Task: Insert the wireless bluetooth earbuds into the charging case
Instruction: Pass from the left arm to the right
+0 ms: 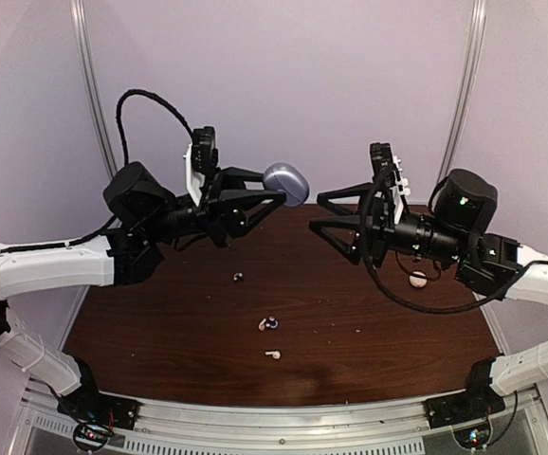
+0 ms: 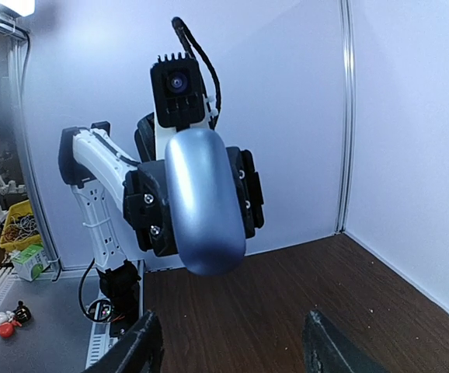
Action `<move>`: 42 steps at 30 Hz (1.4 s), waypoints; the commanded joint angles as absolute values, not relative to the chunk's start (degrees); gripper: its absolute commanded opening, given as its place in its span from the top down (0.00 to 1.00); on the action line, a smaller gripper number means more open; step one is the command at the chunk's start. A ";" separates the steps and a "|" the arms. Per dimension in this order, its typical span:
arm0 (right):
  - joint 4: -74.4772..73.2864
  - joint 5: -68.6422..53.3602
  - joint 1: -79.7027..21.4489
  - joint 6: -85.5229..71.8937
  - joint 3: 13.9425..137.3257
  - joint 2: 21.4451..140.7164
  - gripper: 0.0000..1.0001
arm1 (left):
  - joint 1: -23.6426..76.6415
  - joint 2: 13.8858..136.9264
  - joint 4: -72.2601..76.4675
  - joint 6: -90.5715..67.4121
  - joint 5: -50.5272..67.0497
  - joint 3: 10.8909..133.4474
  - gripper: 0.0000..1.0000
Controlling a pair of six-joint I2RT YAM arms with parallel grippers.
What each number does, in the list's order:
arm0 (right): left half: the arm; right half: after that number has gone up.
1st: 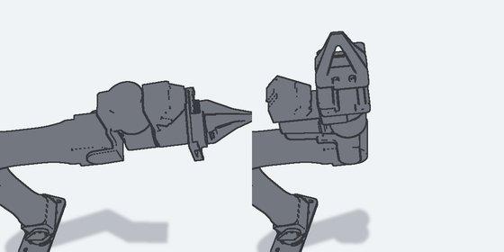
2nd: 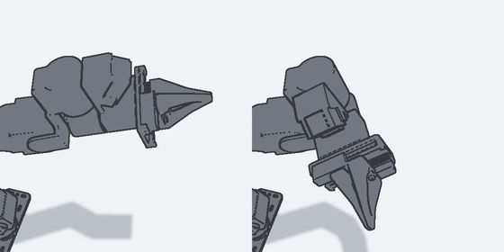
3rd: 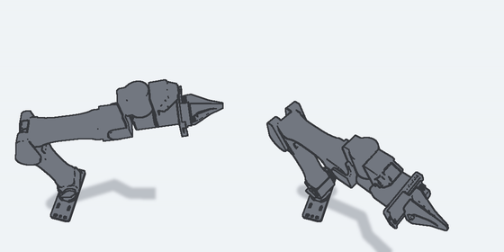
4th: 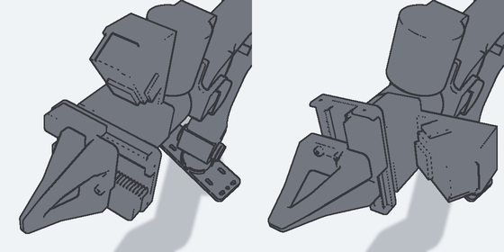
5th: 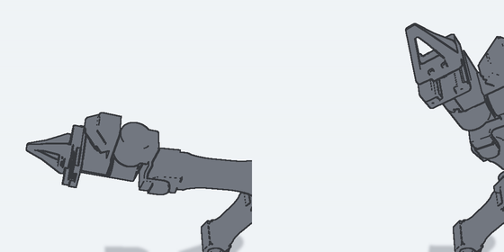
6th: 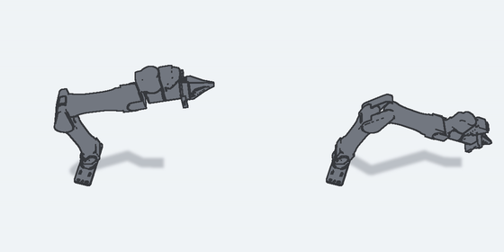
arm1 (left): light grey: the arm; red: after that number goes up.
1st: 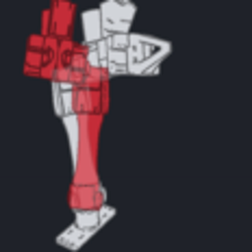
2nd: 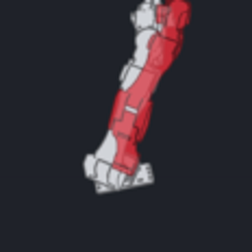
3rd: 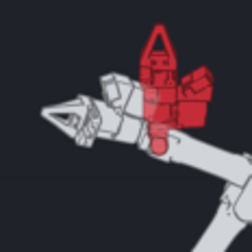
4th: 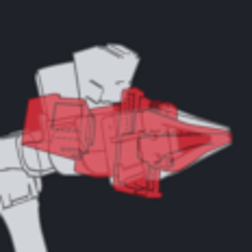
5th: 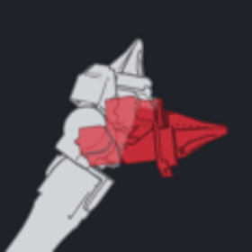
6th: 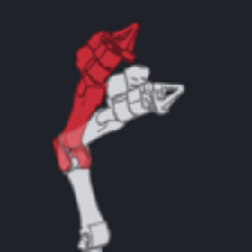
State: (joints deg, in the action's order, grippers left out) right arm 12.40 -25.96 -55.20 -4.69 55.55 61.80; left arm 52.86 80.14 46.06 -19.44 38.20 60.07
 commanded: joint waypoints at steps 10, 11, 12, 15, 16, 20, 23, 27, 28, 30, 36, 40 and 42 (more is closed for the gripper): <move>20.48 -28.64 -55.11 -5.10 56.15 64.53 0.46 | 54.61 83.20 56.43 -23.82 39.29 59.33 0.95; 20.69 -28.80 -55.14 -5.16 56.12 64.64 0.47 | 54.66 83.46 56.62 -23.94 39.30 59.33 0.95; 20.96 -28.90 -55.19 -5.18 56.08 64.68 0.48 | 54.82 83.61 56.79 -23.91 39.31 59.33 0.95; 21.34 -29.49 -55.28 -5.19 56.13 64.85 0.49 | 55.27 84.14 57.04 -23.99 39.14 59.40 0.95; 21.36 -29.83 -55.27 -5.19 56.28 64.94 0.50 | 55.36 84.31 57.04 -24.06 39.06 59.48 0.95; 21.95 -31.71 -55.37 -5.05 56.34 65.04 0.52 | 55.50 85.05 57.30 -24.08 39.29 59.74 0.96; 21.98 -32.55 -55.46 -4.88 56.63 65.25 0.53 | 55.62 85.48 57.25 -24.08 39.35 59.84 0.96; 21.78 -33.07 -55.46 -4.58 56.69 65.55 0.59 | 55.71 86.00 56.81 -23.93 39.30 60.43 0.96; 21.72 -33.23 -55.46 -4.57 56.68 65.56 0.61 | 55.74 86.04 56.66 -23.79 39.30 60.53 0.96; 21.41 -33.22 -55.42 -4.41 56.53 65.48 0.65 | 55.78 86.12 56.18 -23.59 39.21 60.59 0.96; 19.11 -32.30 -55.44 -3.10 56.58 64.67 0.79 | 55.80 85.59 52.98 -21.57 39.00 60.79 0.87; 15.27 -31.37 -55.45 -1.49 57.08 63.82 0.83 | 55.80 83.52 46.02 -18.20 38.47 60.99 0.77; 12.96 -30.85 -55.46 -1.05 57.21 63.28 0.84 | 55.76 81.82 41.01 -15.52 38.31 61.16 0.72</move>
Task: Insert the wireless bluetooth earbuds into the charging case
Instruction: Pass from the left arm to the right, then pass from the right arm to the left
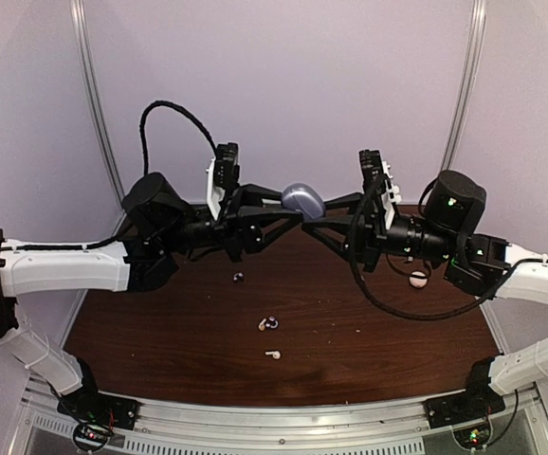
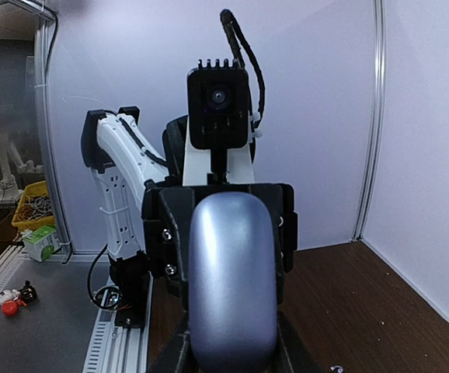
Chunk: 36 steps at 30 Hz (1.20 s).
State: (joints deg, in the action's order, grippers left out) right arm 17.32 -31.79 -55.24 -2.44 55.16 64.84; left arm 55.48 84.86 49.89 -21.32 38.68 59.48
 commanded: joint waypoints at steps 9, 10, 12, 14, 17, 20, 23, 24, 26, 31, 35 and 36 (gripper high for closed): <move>2.34 -30.21 -55.46 -0.76 56.39 61.67 0.88 | 55.63 76.42 11.16 -2.18 34.76 64.80 0.40; 1.43 -30.23 -55.46 -0.79 56.28 61.45 0.89 | 55.59 76.10 9.78 -1.36 34.67 64.90 0.41; -0.29 -30.19 -55.46 -0.72 56.59 61.56 0.89 | 55.46 75.66 7.72 -0.67 34.61 65.26 0.42; -3.54 -30.17 -55.44 1.40 57.61 62.26 0.89 | 55.41 76.06 5.06 1.06 35.43 66.62 0.44; -7.24 -29.46 -55.45 2.63 59.00 63.26 0.89 | 55.39 77.44 1.18 2.74 37.71 68.74 0.47; -8.78 -29.11 -55.46 3.07 59.06 63.53 0.89 | 55.42 78.62 -2.21 4.16 38.87 69.47 0.49; -10.56 -28.93 -55.41 3.28 59.66 64.54 0.89 | 55.45 79.05 -2.37 4.26 39.02 69.33 0.50; -11.27 -28.96 -55.41 3.38 59.96 64.97 0.90 | 55.43 79.21 -2.42 4.28 39.36 69.46 0.51; -12.35 -29.02 -55.45 3.71 60.56 65.72 0.90 | 55.45 79.59 -2.71 4.30 39.69 69.75 0.52; -14.28 -28.73 -55.46 4.25 61.88 67.26 0.90 | 55.39 80.71 -3.35 4.77 41.17 70.53 0.53; -15.19 -28.68 -55.47 4.47 62.48 67.98 0.90 | 55.39 81.10 -3.56 5.04 41.15 70.58 0.58; -15.27 -28.69 -55.54 4.46 62.61 68.02 0.90 | 55.37 81.19 -3.72 5.24 41.13 70.58 0.60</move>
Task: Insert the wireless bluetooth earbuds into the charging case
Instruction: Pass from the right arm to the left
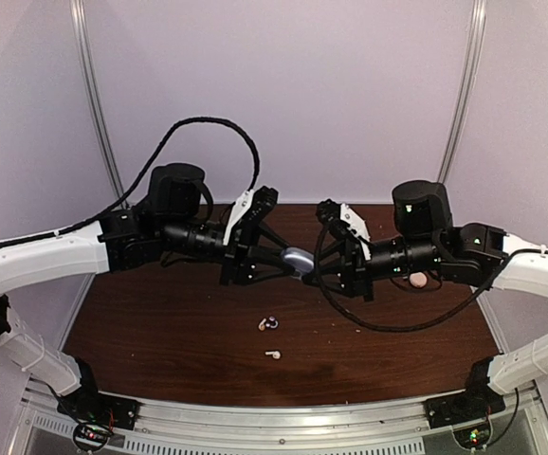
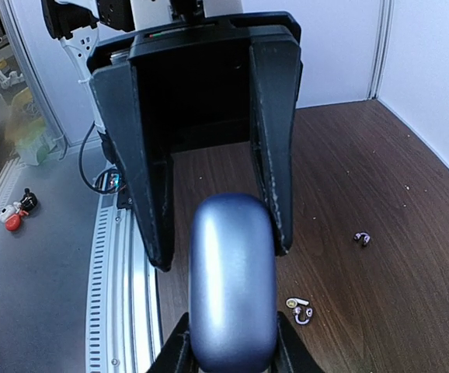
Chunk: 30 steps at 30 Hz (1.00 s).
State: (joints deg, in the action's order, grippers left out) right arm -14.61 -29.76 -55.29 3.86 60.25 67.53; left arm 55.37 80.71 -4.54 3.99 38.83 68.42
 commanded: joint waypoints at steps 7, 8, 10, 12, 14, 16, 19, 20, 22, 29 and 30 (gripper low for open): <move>-16.22 -28.52 -55.44 4.92 63.45 68.39 0.89 | 55.46 81.01 -3.02 5.68 41.13 69.89 0.81; -16.07 -28.42 -55.44 4.91 63.39 68.26 0.87 | 55.44 80.74 -2.21 5.32 40.97 69.55 0.83; -15.63 -27.81 -55.46 4.77 63.29 68.06 0.82 | 55.39 80.12 -0.52 3.98 40.12 68.17 0.85; -14.78 -27.33 -55.46 4.31 63.07 67.66 0.72 | 55.38 79.42 3.94 2.18 39.77 66.57 0.87; -13.64 -27.07 -55.30 3.78 62.75 67.10 0.51 | 55.28 78.71 7.75 0.36 39.69 64.87 0.89; -11.91 -26.79 -55.06 2.89 61.99 66.08 0.38 | 55.22 78.07 12.42 -2.94 39.62 63.35 0.90; -7.36 -26.59 -54.74 1.65 59.73 63.87 0.26 | 55.02 76.89 20.49 -7.31 38.09 60.74 0.91; -5.16 -26.47 -54.69 1.06 58.44 62.69 0.24 | 55.02 76.61 23.34 -9.00 37.40 59.94 0.92; 1.03 -26.54 -54.67 0.05 55.18 60.64 0.24 | 55.02 76.09 29.13 -12.05 37.01 58.56 0.92; 20.04 -28.40 -54.67 -5.13 48.27 58.95 0.27 | 55.08 76.75 41.41 -18.23 37.08 57.40 0.93; 20.43 -29.15 -54.67 -5.16 48.72 59.62 0.28 | 55.10 77.10 42.22 -18.69 37.34 57.50 0.93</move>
